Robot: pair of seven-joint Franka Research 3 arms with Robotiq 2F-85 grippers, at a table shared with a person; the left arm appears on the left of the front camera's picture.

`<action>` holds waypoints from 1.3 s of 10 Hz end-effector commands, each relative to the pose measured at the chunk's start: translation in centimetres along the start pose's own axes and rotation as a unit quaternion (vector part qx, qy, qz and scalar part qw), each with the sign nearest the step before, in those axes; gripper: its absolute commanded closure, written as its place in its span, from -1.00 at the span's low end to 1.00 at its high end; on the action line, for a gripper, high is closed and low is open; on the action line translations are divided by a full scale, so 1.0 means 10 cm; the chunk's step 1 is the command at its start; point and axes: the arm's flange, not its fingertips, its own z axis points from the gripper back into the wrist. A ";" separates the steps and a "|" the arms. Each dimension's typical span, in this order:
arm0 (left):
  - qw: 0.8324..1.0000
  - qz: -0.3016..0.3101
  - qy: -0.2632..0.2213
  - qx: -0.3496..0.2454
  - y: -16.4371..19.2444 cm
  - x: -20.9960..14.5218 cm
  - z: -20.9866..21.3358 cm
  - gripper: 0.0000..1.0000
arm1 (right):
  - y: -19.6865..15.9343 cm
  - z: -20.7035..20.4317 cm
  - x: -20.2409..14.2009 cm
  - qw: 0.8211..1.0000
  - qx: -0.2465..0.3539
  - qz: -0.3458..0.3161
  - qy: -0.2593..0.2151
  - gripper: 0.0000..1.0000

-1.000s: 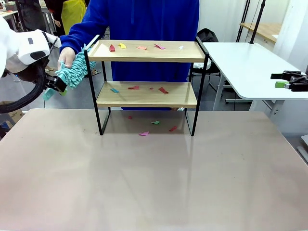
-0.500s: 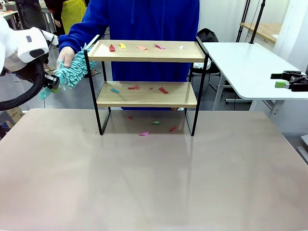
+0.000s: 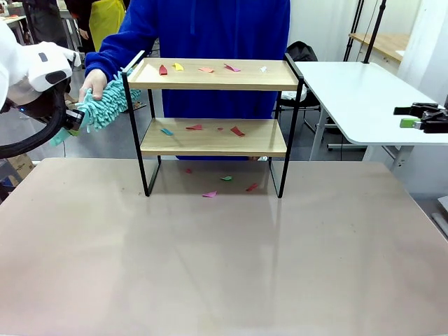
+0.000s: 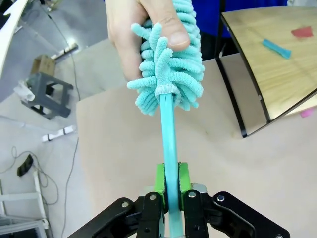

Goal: Clean the shelf.
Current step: Pick up the Duster handed by the human, then clean the specific section of the Shelf indicated by the human with the Duster.

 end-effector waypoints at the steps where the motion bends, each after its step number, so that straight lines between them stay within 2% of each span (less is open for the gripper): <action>1: 1.000 0.022 -0.015 -0.006 -0.03 0.01 0.07 1.00 | 0.01 -0.01 0.02 1.000 0.000 0.002 -0.001 -1.00; 2: 0.999 0.006 0.008 -0.052 -0.01 -0.02 0.08 1.00 | 0.01 -0.01 0.02 1.000 0.000 0.002 -0.001 -1.00; 3: 1.000 0.005 -0.002 -0.002 -0.01 0.01 0.01 1.00 | 0.01 -0.01 0.02 1.000 0.000 0.002 -0.001 -1.00; 7: 1.000 0.005 -0.002 -0.002 -0.01 0.01 0.01 1.00 | 0.01 -0.01 0.02 1.000 0.000 0.002 -0.001 -1.00; 8: 1.000 0.007 0.006 -0.012 -0.02 -0.01 -0.01 0.74 | 0.01 -0.01 0.02 1.000 0.000 0.002 -0.001 -1.00; 10: 0.998 -0.046 0.005 0.032 0.34 -0.05 0.42 0.74 | 0.01 -0.01 0.02 1.000 0.000 0.002 -0.001 -1.00; 11: 0.996 -0.078 0.022 0.031 0.51 -0.11 0.68 0.74 | 0.01 -0.01 0.02 1.000 0.000 0.002 -0.001 -1.00; 13: 0.980 -0.183 0.072 0.017 0.81 -0.29 1.21 0.74 | 0.01 -0.01 0.02 1.000 0.000 0.002 -0.001 -1.00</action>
